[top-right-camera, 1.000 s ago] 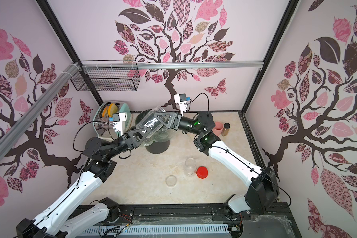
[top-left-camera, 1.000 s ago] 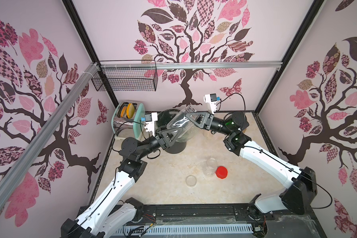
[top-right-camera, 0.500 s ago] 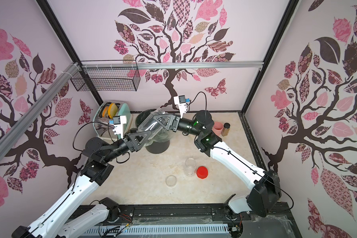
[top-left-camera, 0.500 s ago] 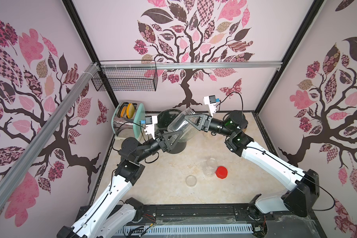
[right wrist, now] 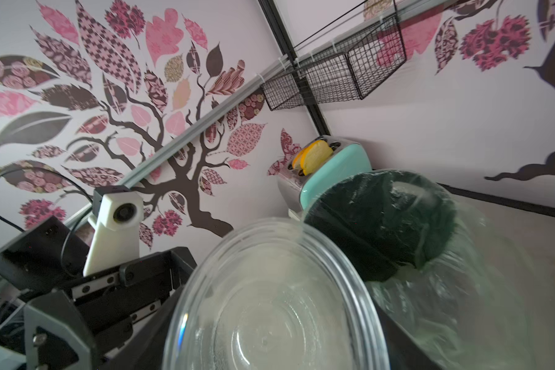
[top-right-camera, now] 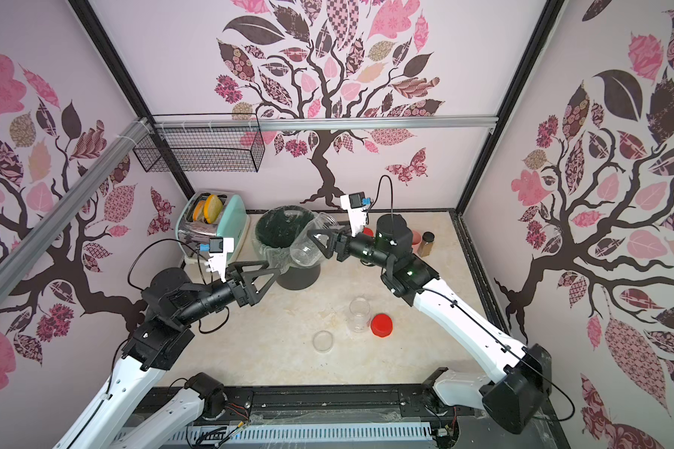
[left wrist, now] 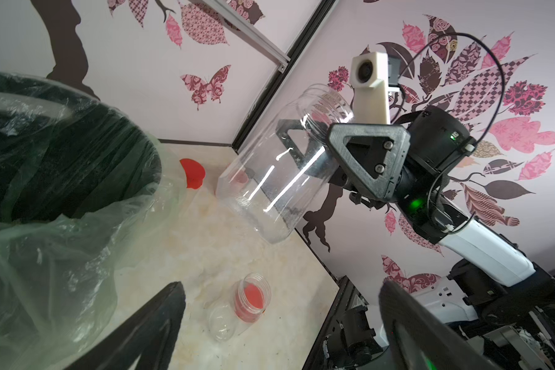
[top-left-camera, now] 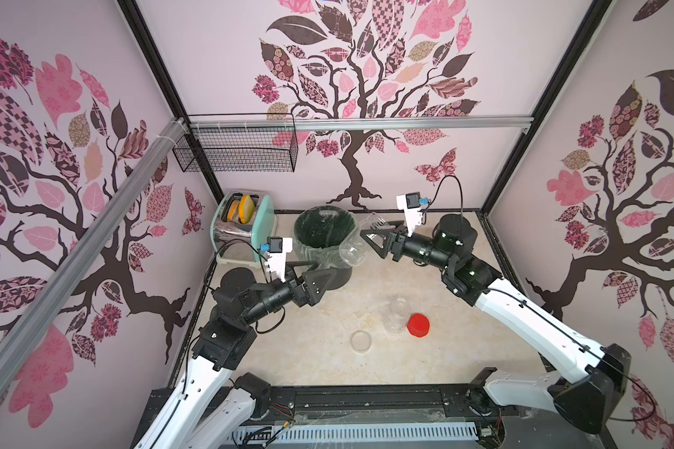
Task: Empty expired oatmeal from jars
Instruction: Place the jar at the center of the board.
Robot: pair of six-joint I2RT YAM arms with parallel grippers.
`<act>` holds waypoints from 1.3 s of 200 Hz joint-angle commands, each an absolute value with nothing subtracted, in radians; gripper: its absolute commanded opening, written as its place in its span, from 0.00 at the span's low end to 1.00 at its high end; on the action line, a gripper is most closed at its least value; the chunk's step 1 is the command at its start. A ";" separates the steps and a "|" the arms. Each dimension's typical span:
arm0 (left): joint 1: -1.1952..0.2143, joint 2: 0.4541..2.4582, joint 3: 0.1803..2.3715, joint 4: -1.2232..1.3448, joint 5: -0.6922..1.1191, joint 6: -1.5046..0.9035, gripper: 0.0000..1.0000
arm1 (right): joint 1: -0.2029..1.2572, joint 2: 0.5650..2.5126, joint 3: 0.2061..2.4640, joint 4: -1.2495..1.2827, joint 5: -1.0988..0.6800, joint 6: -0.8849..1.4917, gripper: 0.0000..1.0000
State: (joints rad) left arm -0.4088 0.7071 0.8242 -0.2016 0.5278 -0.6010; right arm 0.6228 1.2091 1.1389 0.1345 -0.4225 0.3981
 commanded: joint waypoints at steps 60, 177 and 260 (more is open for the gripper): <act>-0.313 0.694 0.634 -0.157 0.627 -0.767 0.98 | 0.796 0.851 0.670 0.003 -0.218 0.071 0.34; -0.313 0.714 0.570 -0.151 0.538 -0.809 0.98 | 1.239 0.790 0.379 0.107 0.069 0.027 0.34; -0.311 0.751 0.590 -0.156 0.502 -0.796 0.98 | 1.246 0.890 0.323 0.218 0.052 0.039 0.38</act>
State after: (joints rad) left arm -0.3157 0.7506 0.5629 -0.1623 0.5213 -0.8146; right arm 1.2415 0.8692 0.3256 0.1371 0.0444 0.0296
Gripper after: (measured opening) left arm 0.981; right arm 0.732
